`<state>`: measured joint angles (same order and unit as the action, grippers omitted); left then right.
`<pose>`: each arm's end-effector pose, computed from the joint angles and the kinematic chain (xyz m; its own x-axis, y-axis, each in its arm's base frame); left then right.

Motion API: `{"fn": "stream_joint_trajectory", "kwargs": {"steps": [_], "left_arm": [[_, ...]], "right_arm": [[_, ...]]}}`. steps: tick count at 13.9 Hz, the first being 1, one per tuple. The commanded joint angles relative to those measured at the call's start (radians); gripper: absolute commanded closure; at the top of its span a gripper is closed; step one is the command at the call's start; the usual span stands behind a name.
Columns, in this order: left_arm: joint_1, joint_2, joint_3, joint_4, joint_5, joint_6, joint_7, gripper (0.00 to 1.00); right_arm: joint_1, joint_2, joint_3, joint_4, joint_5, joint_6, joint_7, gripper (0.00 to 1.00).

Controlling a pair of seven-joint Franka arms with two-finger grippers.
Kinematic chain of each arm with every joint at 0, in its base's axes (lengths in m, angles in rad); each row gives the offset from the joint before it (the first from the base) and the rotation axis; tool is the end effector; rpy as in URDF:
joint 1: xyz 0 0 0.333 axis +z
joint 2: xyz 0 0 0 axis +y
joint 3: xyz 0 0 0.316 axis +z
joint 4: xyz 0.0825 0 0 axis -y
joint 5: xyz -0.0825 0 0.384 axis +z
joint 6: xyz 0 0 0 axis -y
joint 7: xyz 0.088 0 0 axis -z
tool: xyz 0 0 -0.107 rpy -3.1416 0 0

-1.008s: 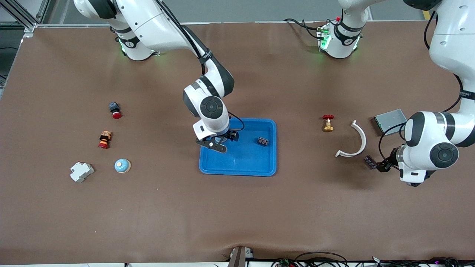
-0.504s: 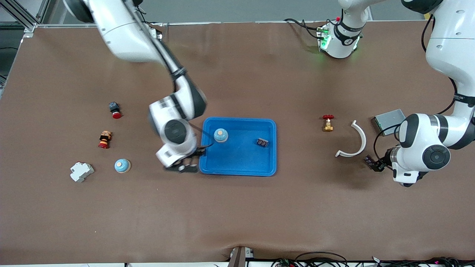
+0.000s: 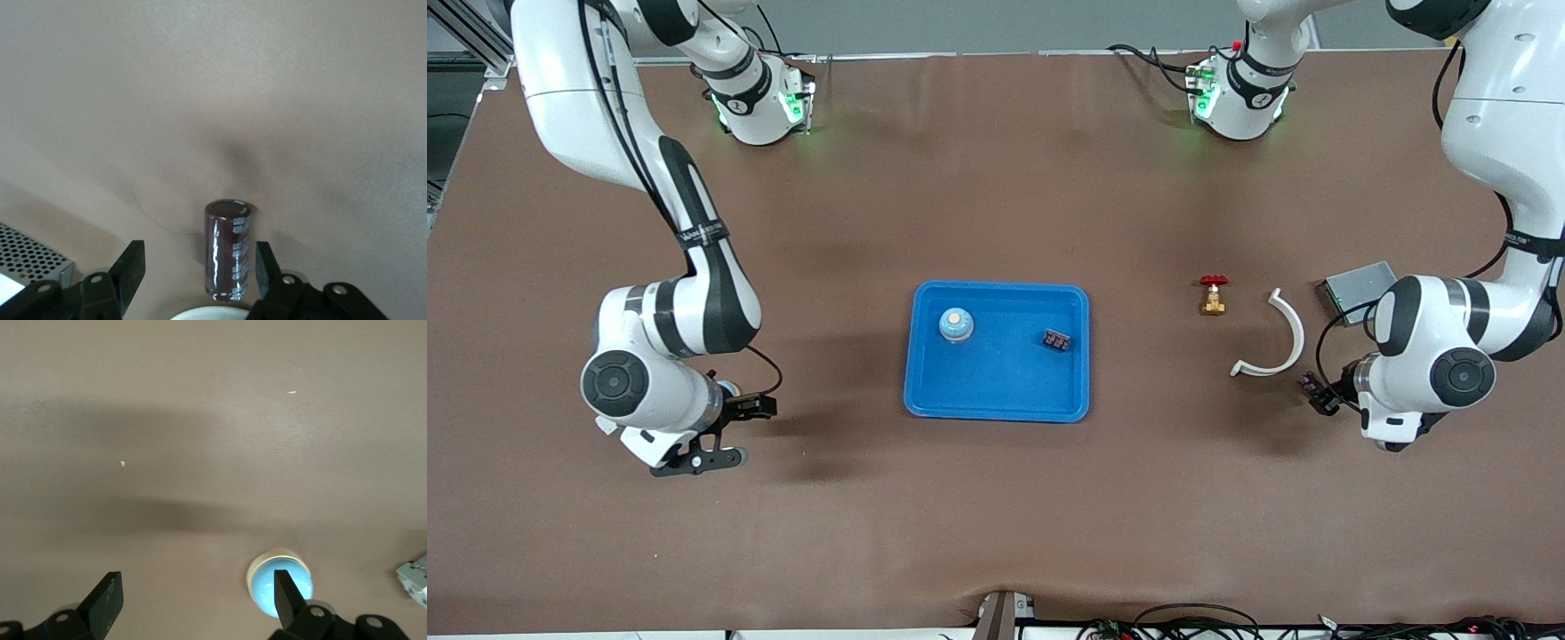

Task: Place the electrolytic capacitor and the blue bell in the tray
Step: 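Grasp the second capacitor with the left gripper while the right gripper reaches the bell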

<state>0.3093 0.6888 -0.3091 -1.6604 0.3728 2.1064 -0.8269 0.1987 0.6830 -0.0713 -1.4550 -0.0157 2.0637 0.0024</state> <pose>0.6600 0.0370 0.2056 0.7890 0.6095 -0.0780 0.5859 -0.7845 -0.2032 0.7047 0.0983 0.2771 0.9868 0.1442 -0.0732 0.1486 -0.9872 0.0584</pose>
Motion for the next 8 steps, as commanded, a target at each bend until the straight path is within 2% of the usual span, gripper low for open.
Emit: {"fn": "stream_joint_trajectory", "kwargs": {"steps": [1,3,6,8], "left_arm": [[-0.001,0.008,-0.004,-0.002,0.001,0.026,-0.008,0.26],[-0.001,0.015,-0.004,-0.005,0.001,0.029,-0.008,0.29],[-0.001,0.026,-0.004,-0.005,0.003,0.037,-0.006,0.42],[-0.001,0.029,-0.004,-0.005,0.001,0.038,-0.005,0.53]], "right_arm": [[-0.038,-0.013,0.024,-0.042,-0.006,0.048,-0.070,0.00],[-0.079,-0.039,0.025,-0.124,-0.004,0.126,-0.126,0.00],[-0.099,-0.112,0.025,-0.307,-0.004,0.290,-0.142,0.00],[-0.119,-0.131,0.025,-0.376,-0.004,0.360,-0.163,0.00]]}}
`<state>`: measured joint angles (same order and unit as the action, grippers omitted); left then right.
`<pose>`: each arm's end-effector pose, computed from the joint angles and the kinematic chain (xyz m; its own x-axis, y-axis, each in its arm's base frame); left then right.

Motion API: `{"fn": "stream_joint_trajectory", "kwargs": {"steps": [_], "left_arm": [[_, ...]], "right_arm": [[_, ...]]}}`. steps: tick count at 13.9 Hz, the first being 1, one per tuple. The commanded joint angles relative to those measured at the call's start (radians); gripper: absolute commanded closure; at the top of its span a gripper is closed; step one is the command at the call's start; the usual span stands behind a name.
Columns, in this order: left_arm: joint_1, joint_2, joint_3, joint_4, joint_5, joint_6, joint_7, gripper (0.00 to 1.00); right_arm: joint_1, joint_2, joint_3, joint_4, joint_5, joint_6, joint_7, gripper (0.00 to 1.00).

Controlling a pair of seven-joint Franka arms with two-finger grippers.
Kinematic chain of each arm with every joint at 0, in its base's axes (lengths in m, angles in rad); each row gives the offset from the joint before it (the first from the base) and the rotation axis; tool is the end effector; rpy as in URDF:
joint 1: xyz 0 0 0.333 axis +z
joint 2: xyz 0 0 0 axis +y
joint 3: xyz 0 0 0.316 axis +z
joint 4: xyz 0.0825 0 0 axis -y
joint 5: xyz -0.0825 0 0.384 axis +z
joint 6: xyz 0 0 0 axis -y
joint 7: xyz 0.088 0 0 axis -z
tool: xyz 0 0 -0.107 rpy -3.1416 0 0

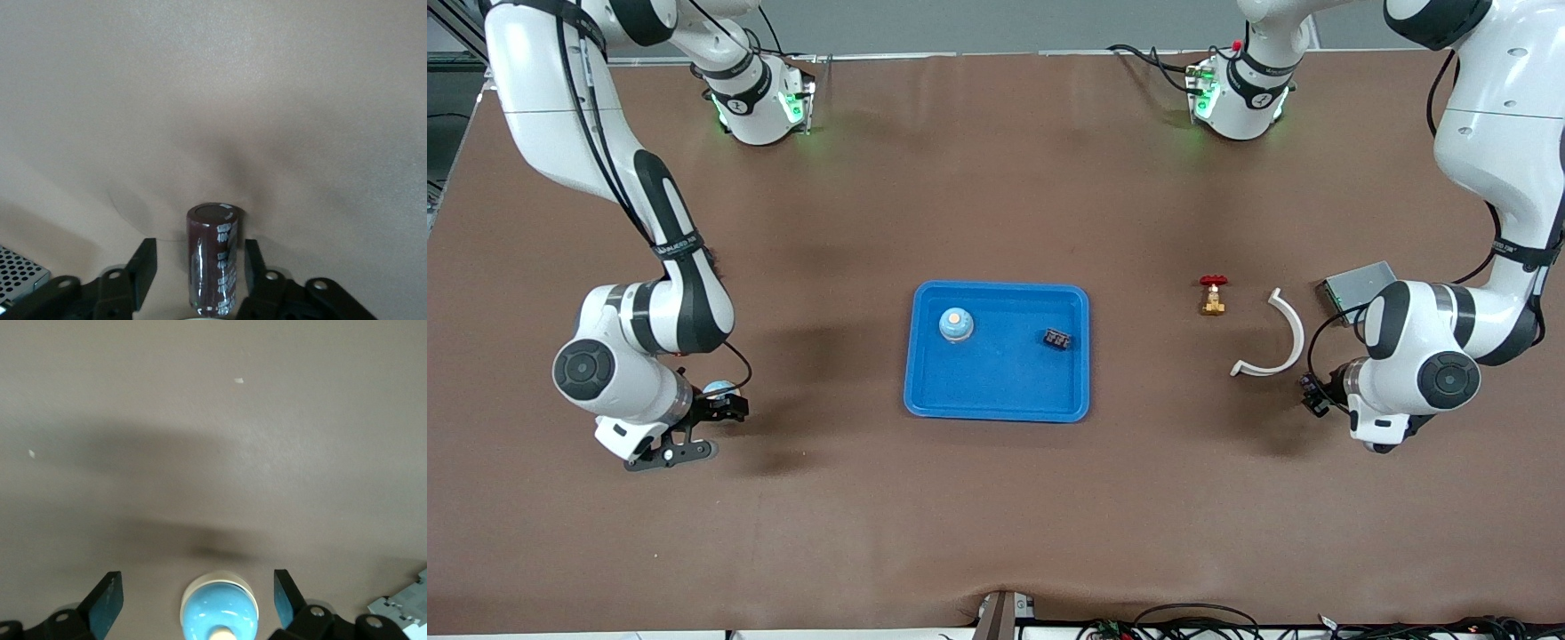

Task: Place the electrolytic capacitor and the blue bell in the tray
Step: 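Grasp the second capacitor with the left gripper while the right gripper reaches the bell, then carry the capacitor toward the tray while the right gripper grasps the bell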

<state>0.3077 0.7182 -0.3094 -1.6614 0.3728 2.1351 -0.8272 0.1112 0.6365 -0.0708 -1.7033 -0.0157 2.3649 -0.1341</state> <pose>0.6594 0.0337 0.1883 0.7912 0.6053 -0.0874 0.5828 -0.7896 -0.1923 0.6775 0.0321 0.2265 0.9798 0.1991 0.0184 0.1978 -0.9786 0.0563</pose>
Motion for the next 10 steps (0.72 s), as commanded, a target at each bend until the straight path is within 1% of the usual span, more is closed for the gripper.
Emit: {"fn": "stream_joint_trajectory", "kwargs": {"steps": [1,2,3,4,6,7,10], "left_arm": [[-0.001,0.004,-0.004,-0.003,0.002,0.011,-0.007,0.55],[-0.002,0.004,-0.004,-0.003,0.002,0.011,-0.009,0.64],[-0.006,0.006,-0.004,-0.003,0.002,0.011,-0.009,0.80],[-0.007,0.006,-0.005,-0.001,0.002,0.011,-0.010,1.00],[-0.007,-0.005,-0.007,0.000,-0.035,0.009,-0.013,1.00],[-0.004,-0.017,-0.017,0.002,-0.049,0.005,-0.012,1.00],[0.001,-0.077,-0.071,0.003,-0.070,-0.030,-0.030,1.00]], "right_arm": [[-0.044,-0.084,0.025,-0.143,-0.004,0.082,-0.045,0.00],[-0.053,-0.084,0.025,-0.160,-0.004,0.109,-0.058,0.00],[-0.056,-0.084,0.025,-0.188,-0.004,0.144,-0.059,0.00],[-0.056,-0.084,0.025,-0.215,-0.004,0.189,-0.059,0.00],[-0.056,-0.080,0.025,-0.254,-0.003,0.263,-0.059,0.00],[-0.057,-0.077,0.025,-0.257,-0.003,0.269,-0.059,0.00],[-0.056,-0.073,0.025,-0.262,-0.003,0.290,-0.059,0.00]]}}
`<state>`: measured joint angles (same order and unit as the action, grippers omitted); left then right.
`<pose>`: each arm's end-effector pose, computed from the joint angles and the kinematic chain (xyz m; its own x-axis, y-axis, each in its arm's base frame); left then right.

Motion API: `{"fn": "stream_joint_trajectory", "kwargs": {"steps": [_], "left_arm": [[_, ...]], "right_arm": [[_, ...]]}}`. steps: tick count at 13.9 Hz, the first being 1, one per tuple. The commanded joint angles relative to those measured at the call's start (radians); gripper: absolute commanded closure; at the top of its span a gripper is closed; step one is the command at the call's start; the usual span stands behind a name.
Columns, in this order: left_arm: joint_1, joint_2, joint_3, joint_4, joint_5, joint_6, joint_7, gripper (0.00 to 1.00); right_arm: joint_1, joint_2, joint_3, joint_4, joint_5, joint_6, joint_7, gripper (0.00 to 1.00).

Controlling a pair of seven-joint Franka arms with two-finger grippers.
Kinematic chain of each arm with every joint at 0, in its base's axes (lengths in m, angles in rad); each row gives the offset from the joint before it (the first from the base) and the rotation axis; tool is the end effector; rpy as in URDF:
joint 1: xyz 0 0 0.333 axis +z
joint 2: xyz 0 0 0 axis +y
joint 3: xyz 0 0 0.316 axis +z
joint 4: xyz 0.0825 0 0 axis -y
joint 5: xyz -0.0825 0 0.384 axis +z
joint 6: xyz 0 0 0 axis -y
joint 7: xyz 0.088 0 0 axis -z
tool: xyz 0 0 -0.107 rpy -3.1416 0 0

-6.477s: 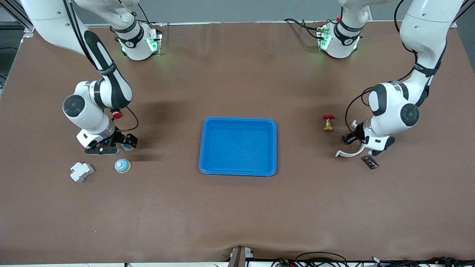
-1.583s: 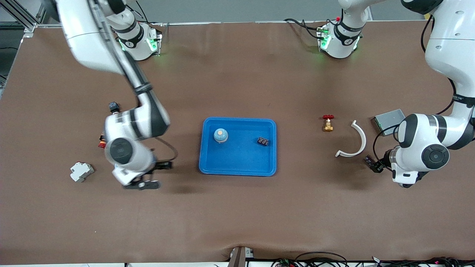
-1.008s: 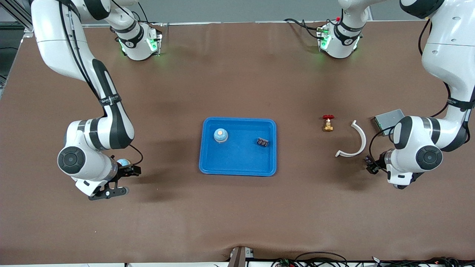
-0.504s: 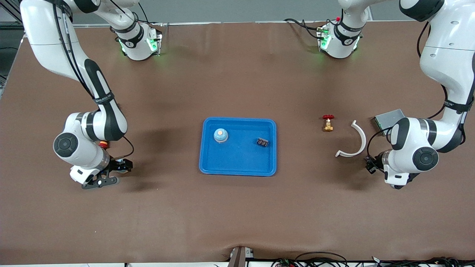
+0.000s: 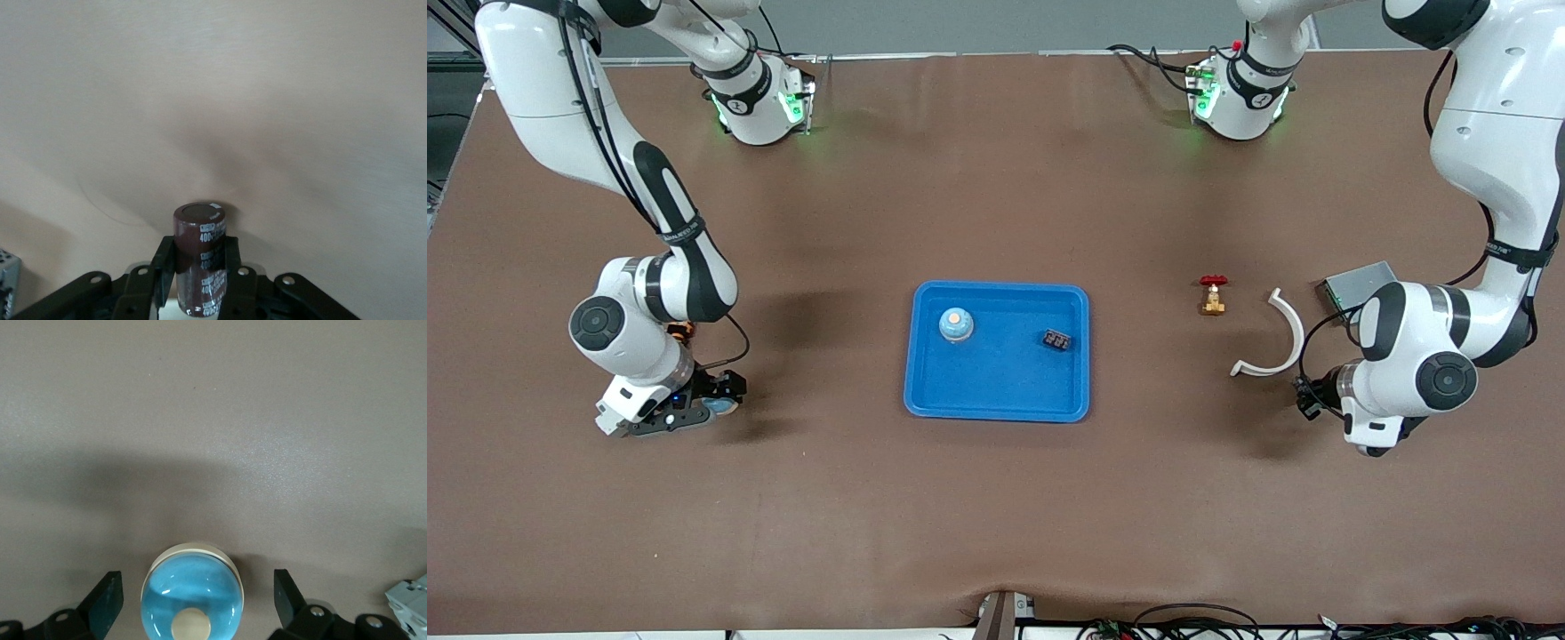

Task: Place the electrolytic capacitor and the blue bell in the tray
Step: 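Carry the capacitor toward the tray while the right gripper grasps the bell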

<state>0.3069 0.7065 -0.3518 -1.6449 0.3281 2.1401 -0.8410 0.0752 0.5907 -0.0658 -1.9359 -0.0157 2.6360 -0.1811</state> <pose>0.6683 0.0085 0.2075 0.7858 0.6118 -0.0908 0.5999 -0.7896 -0.1287 0.6327 0.0080 0.1874 0.9710 0.2174 0.0995 0.2117 -0.9752 0.0647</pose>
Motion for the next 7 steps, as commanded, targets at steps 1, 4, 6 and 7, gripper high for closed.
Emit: {"fn": "stream_joint_trajectory", "kwargs": {"steps": [1,4,6,7], "left_arm": [[0.004,-0.082,-0.053,-0.010,-0.087,-0.042,-0.053,1.00],[-0.006,-0.091,-0.099,0.025,-0.299,-0.043,-0.174,1.00],[-0.038,-0.091,-0.125,0.028,-0.301,-0.043,-0.272,1.00],[-0.067,-0.091,-0.137,0.037,-0.305,-0.036,-0.340,1.00]], "right_arm": [[-0.020,-0.026,0.020,-0.034,-0.003,0.027,-0.012,0.00],[-0.020,-0.020,0.020,-0.034,-0.003,0.041,-0.014,0.00],[-0.020,-0.008,0.020,-0.041,-0.004,0.076,-0.015,0.00],[-0.022,-0.006,0.020,-0.046,-0.004,0.084,-0.014,0.00]]}}
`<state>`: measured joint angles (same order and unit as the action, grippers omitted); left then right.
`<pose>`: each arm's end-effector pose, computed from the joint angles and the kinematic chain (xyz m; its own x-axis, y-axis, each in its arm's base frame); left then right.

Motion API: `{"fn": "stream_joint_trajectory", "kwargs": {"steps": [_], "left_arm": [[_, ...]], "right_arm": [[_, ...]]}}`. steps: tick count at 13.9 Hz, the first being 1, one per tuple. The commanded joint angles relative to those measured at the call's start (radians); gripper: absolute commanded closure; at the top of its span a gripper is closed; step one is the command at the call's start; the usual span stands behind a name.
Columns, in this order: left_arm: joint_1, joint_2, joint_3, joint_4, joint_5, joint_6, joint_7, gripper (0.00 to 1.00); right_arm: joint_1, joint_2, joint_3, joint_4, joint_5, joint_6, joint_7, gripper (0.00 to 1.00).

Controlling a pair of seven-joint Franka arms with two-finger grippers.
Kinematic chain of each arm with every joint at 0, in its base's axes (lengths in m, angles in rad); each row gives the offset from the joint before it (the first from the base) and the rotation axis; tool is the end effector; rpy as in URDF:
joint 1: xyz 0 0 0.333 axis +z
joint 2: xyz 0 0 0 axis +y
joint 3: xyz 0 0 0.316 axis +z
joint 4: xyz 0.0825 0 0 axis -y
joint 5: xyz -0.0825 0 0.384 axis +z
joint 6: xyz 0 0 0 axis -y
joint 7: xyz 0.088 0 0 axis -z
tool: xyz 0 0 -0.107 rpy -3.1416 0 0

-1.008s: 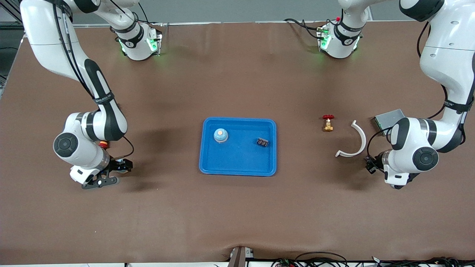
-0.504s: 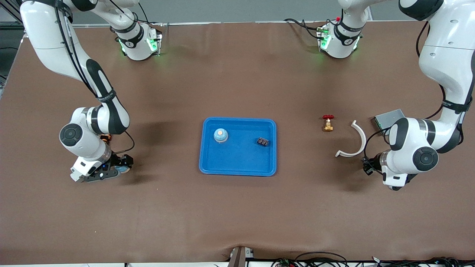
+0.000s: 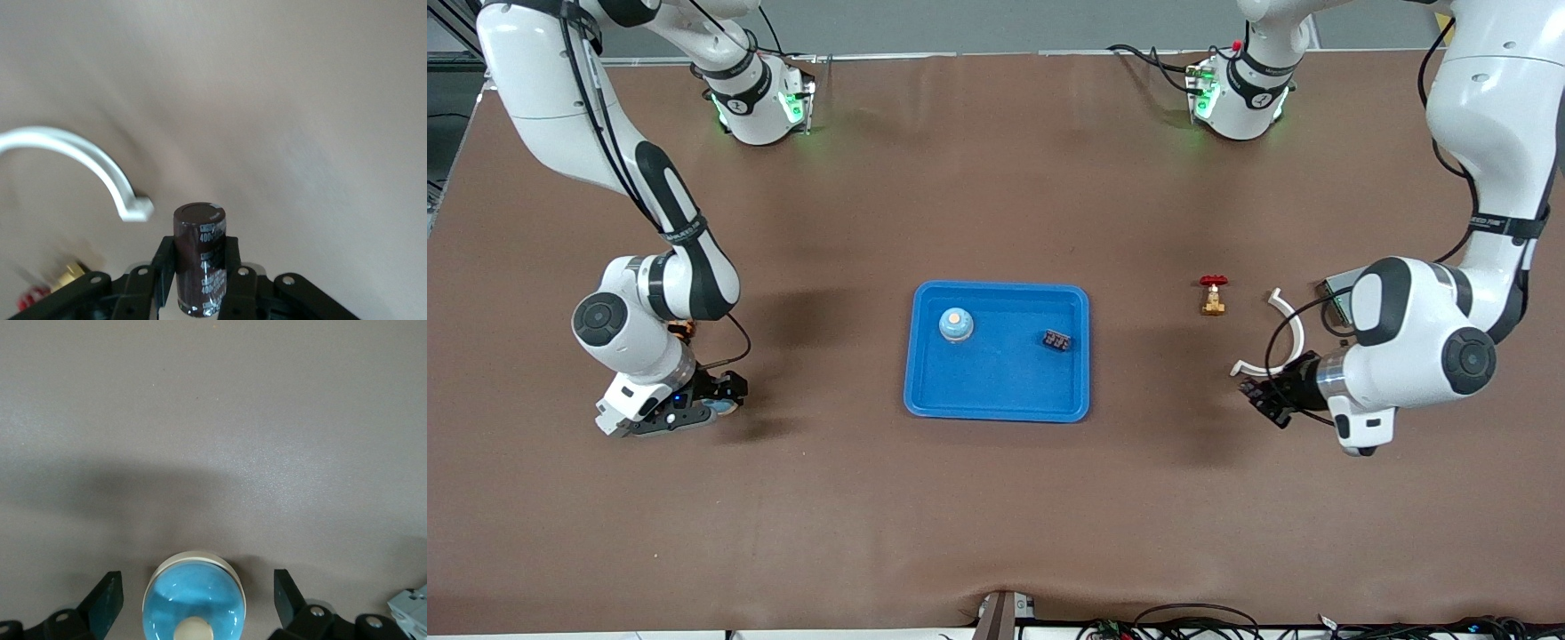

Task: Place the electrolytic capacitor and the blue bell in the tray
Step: 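Carry the capacitor toward the tray while the right gripper grasps the bell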

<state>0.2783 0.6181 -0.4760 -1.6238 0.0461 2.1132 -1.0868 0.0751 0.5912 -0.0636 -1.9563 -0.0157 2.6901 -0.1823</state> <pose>0.6734 -0.0908 0.2891 0.5843 0.7773 -0.2332 0.8054 -0.5908 0.0485 0.6303 0.0093 0.1846 0.9662 0.2215 0.1320 0.2139 -0.9744 0.0693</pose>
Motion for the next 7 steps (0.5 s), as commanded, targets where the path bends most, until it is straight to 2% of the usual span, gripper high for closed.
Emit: {"fn": "stream_joint_trajectory", "kwargs": {"steps": [1,3,7], "left_arm": [[-0.072,-0.001,-0.018,0.027,-0.029,-0.001,-0.169,1.00],[-0.138,0.008,-0.019,0.056,-0.035,0.042,-0.351,1.00],[-0.264,0.038,-0.016,0.074,-0.034,0.140,-0.542,1.00]], "right_arm": [[-0.020,-0.007,0.018,-0.035,-0.004,0.034,-0.012,0.00],[-0.023,-0.004,0.016,-0.036,-0.004,0.036,-0.019,0.00],[-0.029,0.007,0.016,-0.035,-0.006,0.037,-0.029,0.00]]}}
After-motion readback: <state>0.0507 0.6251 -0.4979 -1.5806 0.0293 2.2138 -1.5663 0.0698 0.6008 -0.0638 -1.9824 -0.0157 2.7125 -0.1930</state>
